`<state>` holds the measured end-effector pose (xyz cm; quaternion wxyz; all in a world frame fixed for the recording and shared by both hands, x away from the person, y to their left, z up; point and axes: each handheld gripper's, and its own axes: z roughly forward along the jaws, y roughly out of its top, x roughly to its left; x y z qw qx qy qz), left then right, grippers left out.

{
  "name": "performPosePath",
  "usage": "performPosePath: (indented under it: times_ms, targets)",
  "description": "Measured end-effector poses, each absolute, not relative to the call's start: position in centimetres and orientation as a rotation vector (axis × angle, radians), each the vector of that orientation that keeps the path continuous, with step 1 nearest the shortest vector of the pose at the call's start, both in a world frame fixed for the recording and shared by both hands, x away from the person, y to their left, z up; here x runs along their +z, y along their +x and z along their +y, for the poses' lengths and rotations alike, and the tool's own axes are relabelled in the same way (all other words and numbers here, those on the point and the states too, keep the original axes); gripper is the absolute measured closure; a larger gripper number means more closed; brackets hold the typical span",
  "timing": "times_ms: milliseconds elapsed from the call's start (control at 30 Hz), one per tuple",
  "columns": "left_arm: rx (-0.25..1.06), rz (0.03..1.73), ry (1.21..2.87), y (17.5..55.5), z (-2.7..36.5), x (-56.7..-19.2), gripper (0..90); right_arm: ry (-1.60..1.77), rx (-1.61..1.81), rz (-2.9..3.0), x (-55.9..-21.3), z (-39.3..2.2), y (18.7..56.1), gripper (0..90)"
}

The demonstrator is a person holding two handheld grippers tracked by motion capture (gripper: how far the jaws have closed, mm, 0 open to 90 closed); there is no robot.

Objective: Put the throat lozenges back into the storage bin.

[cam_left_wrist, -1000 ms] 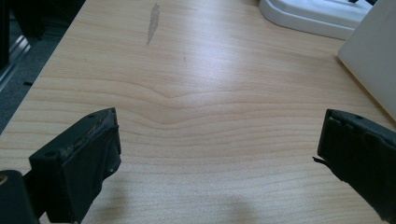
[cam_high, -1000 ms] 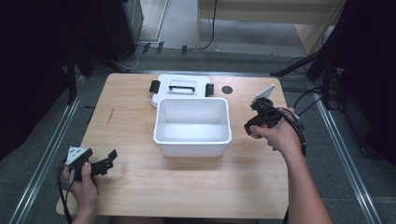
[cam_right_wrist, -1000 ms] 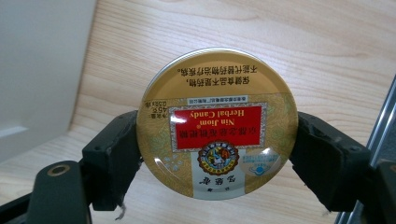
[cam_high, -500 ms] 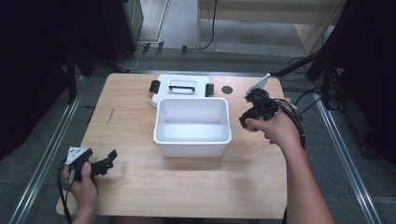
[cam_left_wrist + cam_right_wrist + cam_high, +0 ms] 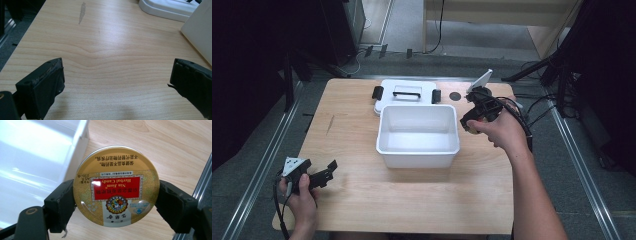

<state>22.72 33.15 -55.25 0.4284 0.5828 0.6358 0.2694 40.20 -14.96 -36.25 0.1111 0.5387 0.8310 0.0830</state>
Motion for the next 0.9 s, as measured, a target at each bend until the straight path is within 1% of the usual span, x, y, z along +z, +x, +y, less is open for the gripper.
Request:
performPosePath:
  times_ms: [900]
  targets:
    - [0.674, 1.586, 1.454, 22.7, 33.1, -55.3, 0.0, 1.369, 0.336, 2.535, -35.1, -11.2, 39.8, 20.8]
